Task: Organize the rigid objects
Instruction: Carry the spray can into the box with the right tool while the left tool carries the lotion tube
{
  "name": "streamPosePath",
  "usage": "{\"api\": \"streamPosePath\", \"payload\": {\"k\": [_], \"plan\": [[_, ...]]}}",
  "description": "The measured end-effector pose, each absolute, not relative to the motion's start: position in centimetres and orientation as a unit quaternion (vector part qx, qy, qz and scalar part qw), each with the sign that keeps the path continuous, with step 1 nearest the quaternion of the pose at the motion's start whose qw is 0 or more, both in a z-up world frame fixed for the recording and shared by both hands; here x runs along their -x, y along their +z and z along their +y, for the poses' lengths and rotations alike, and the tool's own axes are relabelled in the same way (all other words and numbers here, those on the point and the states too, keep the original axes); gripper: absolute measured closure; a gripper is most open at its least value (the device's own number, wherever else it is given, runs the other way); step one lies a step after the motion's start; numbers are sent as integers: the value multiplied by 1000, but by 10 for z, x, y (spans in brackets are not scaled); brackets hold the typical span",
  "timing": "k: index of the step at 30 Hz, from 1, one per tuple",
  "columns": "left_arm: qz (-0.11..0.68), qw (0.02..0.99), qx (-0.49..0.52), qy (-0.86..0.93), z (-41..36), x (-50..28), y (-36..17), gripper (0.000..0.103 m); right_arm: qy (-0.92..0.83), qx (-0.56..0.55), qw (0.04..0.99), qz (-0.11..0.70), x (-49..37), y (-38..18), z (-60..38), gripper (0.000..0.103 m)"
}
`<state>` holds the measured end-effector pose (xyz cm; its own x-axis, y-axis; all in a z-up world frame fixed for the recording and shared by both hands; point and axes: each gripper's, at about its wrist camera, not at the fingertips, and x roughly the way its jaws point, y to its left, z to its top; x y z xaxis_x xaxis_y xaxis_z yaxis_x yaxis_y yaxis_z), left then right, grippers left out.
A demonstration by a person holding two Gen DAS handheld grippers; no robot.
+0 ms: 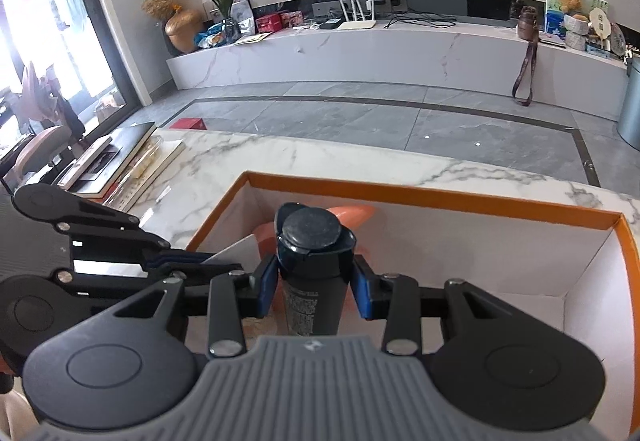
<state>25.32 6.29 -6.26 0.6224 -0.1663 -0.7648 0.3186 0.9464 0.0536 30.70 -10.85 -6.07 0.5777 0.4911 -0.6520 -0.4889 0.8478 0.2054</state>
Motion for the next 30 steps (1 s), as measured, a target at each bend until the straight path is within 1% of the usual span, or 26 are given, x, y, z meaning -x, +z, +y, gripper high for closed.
{"api": "streamPosePath", "payload": {"k": [1,7,8,11,13,16,17,21,25,27,30], "plan": [[416,895,-89,-133,65,-254,-63,96,278,-1,887,369,-306,-62,-108,63],[419,895,-79,-133,73,-253,-56,95,289,2,879,378,-303,-64,-104,63],[418,895,-74,-135,75,-252,-54,93,290,3,879,379,-303,-65,-103,63],[414,897,-45,-147,82,-246,-47,80,292,1,876,384,-301,-65,-102,62],[409,900,-29,-149,86,-240,-42,77,294,-1,874,388,-301,-64,-100,62],[401,906,-12,-136,90,-229,-35,67,300,-2,870,391,-299,-63,-96,61],[401,906,-6,-132,92,-227,-34,66,303,-3,868,394,-300,-63,-95,61],[422,899,33,-109,101,-222,-39,65,307,-2,862,404,-297,-64,-92,60],[445,886,71,-107,104,-219,-49,65,311,5,851,423,-294,-67,-91,52],[453,881,82,-108,102,-218,-55,66,308,19,845,436,-293,-69,-89,52],[459,877,95,-105,102,-219,-62,74,308,37,831,461,-295,-74,-87,53]]}}
